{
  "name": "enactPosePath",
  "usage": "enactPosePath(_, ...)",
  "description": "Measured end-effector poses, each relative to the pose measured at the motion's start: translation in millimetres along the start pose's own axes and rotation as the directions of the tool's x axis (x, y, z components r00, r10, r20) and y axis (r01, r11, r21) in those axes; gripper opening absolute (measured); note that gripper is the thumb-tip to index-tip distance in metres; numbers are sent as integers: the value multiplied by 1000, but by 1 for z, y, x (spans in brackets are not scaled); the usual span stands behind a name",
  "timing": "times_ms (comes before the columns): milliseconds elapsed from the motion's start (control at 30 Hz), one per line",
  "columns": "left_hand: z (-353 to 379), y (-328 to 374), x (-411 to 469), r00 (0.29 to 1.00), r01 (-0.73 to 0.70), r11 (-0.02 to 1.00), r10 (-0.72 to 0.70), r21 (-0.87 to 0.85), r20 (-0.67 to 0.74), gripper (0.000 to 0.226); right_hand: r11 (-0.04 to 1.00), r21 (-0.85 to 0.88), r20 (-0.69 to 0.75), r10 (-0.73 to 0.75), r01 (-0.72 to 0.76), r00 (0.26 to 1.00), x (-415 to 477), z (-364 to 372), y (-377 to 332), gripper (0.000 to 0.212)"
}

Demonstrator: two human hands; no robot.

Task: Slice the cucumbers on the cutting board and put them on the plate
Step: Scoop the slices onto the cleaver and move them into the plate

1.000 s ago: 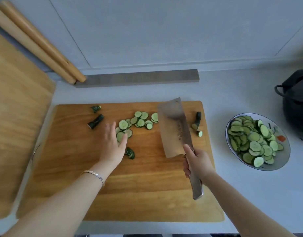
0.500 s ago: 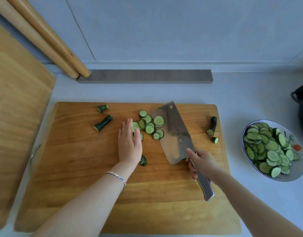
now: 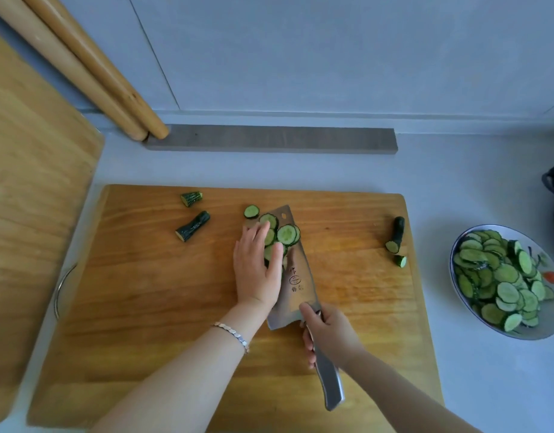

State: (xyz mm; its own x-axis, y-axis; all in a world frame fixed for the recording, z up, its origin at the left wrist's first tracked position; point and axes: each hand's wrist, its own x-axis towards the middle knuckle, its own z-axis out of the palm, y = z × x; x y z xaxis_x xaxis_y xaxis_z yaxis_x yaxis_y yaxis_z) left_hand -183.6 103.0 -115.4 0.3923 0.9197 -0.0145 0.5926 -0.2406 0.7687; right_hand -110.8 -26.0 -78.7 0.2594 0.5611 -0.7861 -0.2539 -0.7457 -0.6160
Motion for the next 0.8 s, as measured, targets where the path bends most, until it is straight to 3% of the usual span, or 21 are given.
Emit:
enactPosePath(167, 9, 14, -10, 998, 63, 995, -64, -77, -3, 70, 997, 59, 5, -44, 44, 999, -8, 8, 3, 31)
enactPosePath(333, 20, 47, -18, 995, -104, 994, 104, -29, -15, 73, 990, 104, -36, -90, 93, 995, -33, -17, 3, 32)
enactPosePath(567, 91, 140, -38, 969, -247, 964, 247, -99, -9, 67, 982, 105, -246, -128, 158, 961, -71, -112, 17, 29)
enactPosePath(800, 193, 218, -72, 940, -268, 941, 302, -205, 157, 71, 977, 146, -424, -78, 153, 902, -98, -220, 53, 28)
